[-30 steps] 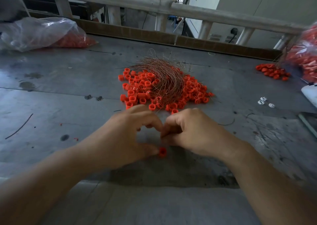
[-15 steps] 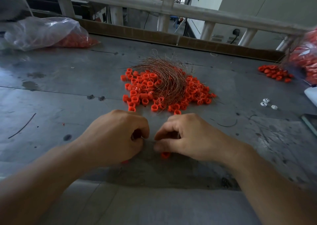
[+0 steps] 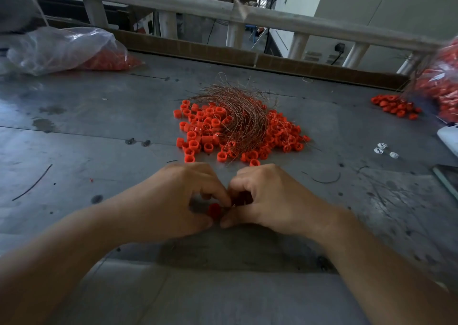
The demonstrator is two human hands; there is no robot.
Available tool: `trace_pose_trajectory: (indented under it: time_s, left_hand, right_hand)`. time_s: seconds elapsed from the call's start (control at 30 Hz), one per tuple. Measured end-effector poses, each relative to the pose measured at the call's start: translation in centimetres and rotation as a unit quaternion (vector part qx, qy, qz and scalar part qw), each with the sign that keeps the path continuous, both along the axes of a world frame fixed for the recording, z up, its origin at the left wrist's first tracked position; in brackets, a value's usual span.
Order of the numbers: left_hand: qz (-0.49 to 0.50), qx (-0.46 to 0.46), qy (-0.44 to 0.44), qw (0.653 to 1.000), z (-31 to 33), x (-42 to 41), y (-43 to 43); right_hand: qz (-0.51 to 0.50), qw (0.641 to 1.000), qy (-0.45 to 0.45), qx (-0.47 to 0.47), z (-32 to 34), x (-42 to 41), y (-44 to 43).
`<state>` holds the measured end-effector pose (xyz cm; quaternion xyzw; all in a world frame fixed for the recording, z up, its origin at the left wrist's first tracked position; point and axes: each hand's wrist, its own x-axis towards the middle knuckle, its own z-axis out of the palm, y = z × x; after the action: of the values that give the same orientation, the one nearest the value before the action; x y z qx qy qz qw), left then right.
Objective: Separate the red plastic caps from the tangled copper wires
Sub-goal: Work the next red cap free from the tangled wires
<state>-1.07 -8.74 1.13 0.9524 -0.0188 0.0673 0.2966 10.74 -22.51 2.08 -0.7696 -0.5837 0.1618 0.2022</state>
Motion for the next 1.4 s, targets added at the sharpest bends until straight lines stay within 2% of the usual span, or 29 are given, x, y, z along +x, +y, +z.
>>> trace_pose_trajectory:
  time_s: [0.13, 0.23, 0.53, 0.77, 0.87, 0.97, 1.1, 1.17, 1.27, 1.4]
  left_hand:
    - [0.015, 0.046, -0.009, 0.999, -0.4, 0.1, 0.3]
    - [0.063, 0.083, 0.004, 0.995, -0.4, 0.0, 1.0]
    - [0.135, 0.111, 0.052, 0.983, -0.2, -0.2, 1.3]
    - [0.122, 0.112, 0.118, 0.979, 0.3, -0.8, 1.6]
    - [0.107, 0.096, 0.147, 0.979, 0.6, -0.8, 1.9]
    - [0.09, 0.057, 0.167, 0.98, 0.9, -0.8, 1.8]
    - [0.131, 0.008, 0.129, 0.983, 1.2, -0.5, 1.7]
    - [0.162, -0.005, 0.076, 0.984, 0.8, -0.2, 1.9]
    - [0.232, 0.034, -0.029, 0.972, -0.2, 0.6, 2.5]
    - [0.261, 0.081, -0.031, 0.962, -1.1, 2.1, 2.6]
  right_hand:
    - [0.003, 1.0, 0.006, -0.014, 0.1, 0.3, -0.2]
    - [0.005, 1.0, 0.0, -0.02, 0.1, 0.2, -0.2]
    - [0.026, 1.0, 0.009, -0.001, 0.5, -0.2, -0.2]
    - [0.028, 0.997, 0.031, -0.068, 1.2, -0.1, -0.7]
    - [0.057, 0.993, 0.015, -0.103, 1.2, -0.1, -0.8]
    - [0.076, 0.993, -0.006, -0.094, 1.1, -0.3, -0.7]
    - [0.079, 0.995, -0.021, -0.06, 0.7, -0.6, -0.4]
    - [0.08, 0.996, -0.025, -0.044, 0.5, -0.7, -0.4]
    - [0.082, 0.996, -0.023, -0.024, 0.5, -0.7, -0.4]
    - [0.076, 0.997, -0.013, -0.01, 0.6, -0.6, -0.3]
